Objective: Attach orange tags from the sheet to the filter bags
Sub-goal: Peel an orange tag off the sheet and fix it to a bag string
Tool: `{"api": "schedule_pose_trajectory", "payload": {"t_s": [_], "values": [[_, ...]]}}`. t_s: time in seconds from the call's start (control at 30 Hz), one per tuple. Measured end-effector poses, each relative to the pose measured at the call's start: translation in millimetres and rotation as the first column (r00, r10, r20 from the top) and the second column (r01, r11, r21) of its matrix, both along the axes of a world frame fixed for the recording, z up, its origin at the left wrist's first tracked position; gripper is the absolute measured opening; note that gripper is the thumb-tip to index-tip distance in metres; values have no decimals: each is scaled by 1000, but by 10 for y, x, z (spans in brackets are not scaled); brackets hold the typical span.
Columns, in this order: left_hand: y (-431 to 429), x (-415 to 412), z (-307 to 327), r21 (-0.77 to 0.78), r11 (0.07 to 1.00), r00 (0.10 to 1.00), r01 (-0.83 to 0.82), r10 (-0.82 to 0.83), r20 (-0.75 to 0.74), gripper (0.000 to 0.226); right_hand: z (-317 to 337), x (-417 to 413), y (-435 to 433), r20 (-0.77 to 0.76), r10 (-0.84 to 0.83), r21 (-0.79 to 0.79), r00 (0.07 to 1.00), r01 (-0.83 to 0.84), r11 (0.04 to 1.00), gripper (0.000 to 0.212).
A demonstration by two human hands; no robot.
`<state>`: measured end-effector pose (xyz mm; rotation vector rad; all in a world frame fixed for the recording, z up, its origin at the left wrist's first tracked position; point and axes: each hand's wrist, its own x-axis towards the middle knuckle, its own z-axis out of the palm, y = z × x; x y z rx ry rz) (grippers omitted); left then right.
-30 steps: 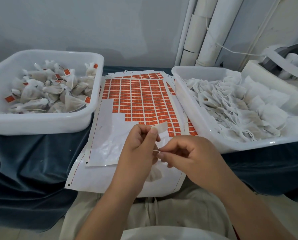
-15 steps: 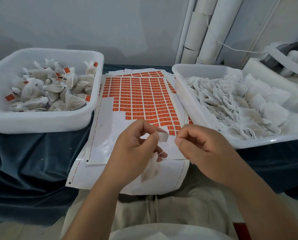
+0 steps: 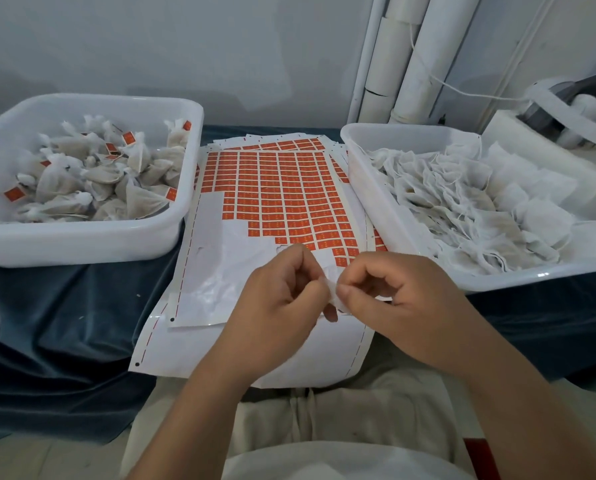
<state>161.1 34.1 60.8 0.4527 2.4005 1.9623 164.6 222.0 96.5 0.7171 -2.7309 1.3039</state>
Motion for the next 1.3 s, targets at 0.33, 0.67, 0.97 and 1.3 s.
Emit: {"api": "schedule_pose_trajectory", "payload": {"t_s": [0.33, 0.67, 0.97, 1.3], "values": [[3, -11, 35, 29, 999, 999, -29, 28, 27, 40, -100, -19, -63, 2, -126, -90, 992, 126, 988, 20], [-65, -63, -8, 68, 990, 982, -122, 110, 156, 17, -105, -13, -64, 73, -155, -108, 985, 162, 981, 15], [-119, -101, -31, -127, 990, 995, -62, 71, 69, 18, -99, -45, -36, 40, -184, -59, 982, 186, 981, 11], [-119, -59, 18, 39, 999, 982, 24, -31, 184, 22, -118, -75, -13, -2, -178, -57, 984, 178, 982, 16]]}}
